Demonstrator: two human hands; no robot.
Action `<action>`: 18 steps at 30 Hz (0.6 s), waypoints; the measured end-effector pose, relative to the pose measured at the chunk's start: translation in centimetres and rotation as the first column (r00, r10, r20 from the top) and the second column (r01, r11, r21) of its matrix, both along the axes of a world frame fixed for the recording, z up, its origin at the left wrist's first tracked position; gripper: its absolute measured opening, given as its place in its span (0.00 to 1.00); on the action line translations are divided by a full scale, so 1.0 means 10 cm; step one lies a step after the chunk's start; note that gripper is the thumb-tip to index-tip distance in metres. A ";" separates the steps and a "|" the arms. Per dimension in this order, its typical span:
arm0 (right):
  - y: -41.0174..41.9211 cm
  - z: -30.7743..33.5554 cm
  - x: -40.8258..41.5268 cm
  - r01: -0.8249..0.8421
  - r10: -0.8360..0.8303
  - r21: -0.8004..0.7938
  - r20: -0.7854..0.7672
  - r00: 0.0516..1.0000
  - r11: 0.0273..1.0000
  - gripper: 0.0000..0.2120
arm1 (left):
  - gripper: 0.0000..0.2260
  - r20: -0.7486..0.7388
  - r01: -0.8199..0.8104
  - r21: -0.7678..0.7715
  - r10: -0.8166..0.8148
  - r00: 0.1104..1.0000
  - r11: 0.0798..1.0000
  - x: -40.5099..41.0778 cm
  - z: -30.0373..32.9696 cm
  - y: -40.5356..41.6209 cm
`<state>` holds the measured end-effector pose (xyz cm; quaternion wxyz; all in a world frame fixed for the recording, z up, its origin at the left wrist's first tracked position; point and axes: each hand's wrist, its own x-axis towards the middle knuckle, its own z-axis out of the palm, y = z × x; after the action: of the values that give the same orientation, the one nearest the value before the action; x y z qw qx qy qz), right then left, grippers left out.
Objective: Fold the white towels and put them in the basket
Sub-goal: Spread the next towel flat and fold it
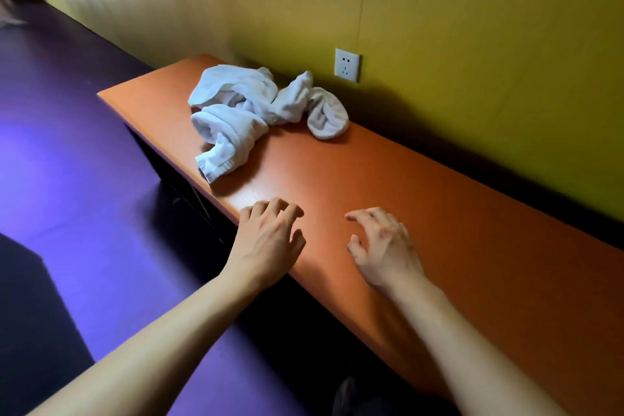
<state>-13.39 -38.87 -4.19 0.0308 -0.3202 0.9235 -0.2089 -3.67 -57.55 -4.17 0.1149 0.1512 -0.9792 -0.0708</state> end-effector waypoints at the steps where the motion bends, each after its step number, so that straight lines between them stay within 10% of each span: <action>1: -0.11 -0.07 -0.06 -0.013 0.013 0.017 0.008 1.000 1.000 0.19 | 0.16 0.030 0.007 -0.017 -0.007 1.000 1.000 -0.09 -0.08 -0.14; 9: -0.38 -0.60 -0.31 -0.055 0.055 0.176 0.006 0.998 0.983 0.22 | 0.32 0.094 -0.082 -0.288 0.114 0.989 0.954 -0.78 -0.36 -1.34; 14: -0.34 -0.68 -0.33 -0.056 0.052 0.143 0.030 0.998 0.988 0.22 | 0.45 0.169 -0.255 -0.028 0.256 0.952 0.967 -1.04 -0.33 -1.83; 18: -0.32 -0.68 -0.34 -0.074 0.068 0.145 0.043 0.997 0.987 0.22 | 0.31 0.030 -0.248 0.109 0.246 0.969 0.963 -1.10 -0.37 -1.83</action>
<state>-16.77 -42.09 -10.96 0.0790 -0.3459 0.9236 -0.1453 -14.70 -75.82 -7.91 0.1062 0.2788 -0.9481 -0.1096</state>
